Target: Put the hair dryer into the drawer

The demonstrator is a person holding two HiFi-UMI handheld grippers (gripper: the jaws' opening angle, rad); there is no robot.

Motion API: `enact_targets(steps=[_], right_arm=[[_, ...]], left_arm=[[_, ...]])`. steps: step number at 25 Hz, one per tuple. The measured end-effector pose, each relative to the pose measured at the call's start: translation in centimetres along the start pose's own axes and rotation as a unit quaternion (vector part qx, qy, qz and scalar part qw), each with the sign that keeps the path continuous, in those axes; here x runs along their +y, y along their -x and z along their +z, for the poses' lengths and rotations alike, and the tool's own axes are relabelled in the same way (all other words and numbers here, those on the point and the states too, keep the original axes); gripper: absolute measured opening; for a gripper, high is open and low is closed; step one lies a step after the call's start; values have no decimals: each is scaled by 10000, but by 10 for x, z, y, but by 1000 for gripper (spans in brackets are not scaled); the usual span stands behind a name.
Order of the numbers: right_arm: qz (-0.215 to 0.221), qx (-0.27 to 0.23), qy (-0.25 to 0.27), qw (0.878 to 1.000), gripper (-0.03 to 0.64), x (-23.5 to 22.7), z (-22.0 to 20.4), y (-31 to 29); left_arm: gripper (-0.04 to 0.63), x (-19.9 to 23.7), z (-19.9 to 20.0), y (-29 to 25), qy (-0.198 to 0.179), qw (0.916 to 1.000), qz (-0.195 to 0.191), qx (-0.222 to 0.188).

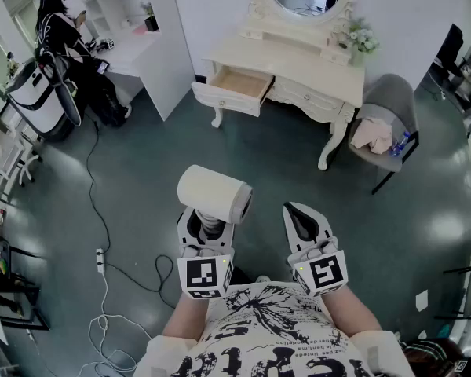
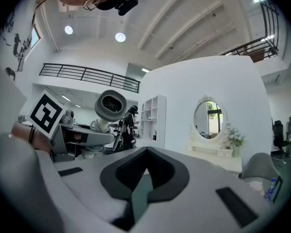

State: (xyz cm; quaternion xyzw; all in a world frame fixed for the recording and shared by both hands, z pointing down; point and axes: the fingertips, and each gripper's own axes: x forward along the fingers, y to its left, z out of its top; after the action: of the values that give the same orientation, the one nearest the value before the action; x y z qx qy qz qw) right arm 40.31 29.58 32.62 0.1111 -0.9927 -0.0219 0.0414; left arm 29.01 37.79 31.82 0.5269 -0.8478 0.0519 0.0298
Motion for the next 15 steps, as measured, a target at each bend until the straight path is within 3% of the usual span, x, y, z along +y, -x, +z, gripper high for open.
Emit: enact_targets(steps=[15], right_arm=[[-35, 76, -242, 9997, 17, -10, -9, -5]], left_arm=[[267, -5, -7, -9, 78, 9999, -17, 75]])
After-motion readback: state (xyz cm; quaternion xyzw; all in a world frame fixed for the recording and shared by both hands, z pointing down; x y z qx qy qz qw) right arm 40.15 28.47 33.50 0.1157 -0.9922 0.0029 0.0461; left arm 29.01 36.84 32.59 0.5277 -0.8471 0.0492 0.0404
